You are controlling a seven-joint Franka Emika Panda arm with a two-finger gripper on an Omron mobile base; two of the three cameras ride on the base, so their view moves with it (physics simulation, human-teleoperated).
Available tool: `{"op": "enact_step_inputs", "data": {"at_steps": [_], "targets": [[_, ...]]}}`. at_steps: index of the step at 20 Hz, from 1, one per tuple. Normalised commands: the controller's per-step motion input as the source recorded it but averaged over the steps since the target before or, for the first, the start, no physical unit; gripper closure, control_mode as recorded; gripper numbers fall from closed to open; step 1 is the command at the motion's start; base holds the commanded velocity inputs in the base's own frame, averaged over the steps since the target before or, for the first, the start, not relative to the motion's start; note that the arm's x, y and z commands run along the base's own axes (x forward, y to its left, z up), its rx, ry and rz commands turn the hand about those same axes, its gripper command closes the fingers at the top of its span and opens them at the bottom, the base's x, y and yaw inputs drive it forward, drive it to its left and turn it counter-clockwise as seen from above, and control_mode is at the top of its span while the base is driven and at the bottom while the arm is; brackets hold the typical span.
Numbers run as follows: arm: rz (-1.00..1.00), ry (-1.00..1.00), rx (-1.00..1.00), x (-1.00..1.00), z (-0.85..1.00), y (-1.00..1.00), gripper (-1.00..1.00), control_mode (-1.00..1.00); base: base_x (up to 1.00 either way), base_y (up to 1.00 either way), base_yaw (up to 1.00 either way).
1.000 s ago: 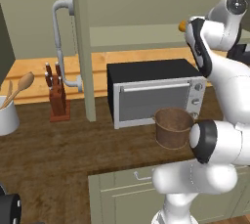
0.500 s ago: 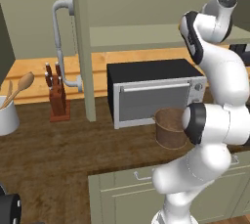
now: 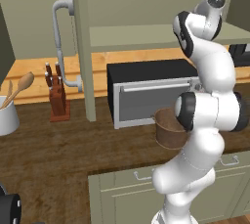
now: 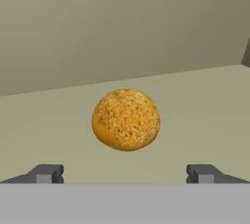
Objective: Open the cabinet, pick up the bread from the cabinet and place it in the basket. Then move the basket to the dining counter.
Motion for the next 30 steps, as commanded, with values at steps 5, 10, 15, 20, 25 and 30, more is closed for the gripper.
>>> {"op": "enact_step_inputs", "data": {"at_steps": [5,10,15,20,25,30], "targets": [[0.00,0.16,0.00,0.51,0.00,-0.30,-1.00,-1.00,0.00,0.00,0.00],[0.00,0.04,0.00,0.21,0.00,-0.01,-1.00,-1.00,0.00,0.00,0.00],[0.00,0.00,0.00,0.18,0.00,0.00,-1.00,-1.00,0.00,0.00,0.00],[0.00,0.01,0.00,0.15,-0.08,0.00,-1.00,-1.00,0.00,0.00,0.00],[0.00,0.01,0.00,0.15,-0.14,0.00,-1.00,-1.00,0.00,0.00,0.00],[0.00,0.00,0.00,0.16,-0.19,0.00,-1.00,-1.00,0.00,0.00,0.00]]}}
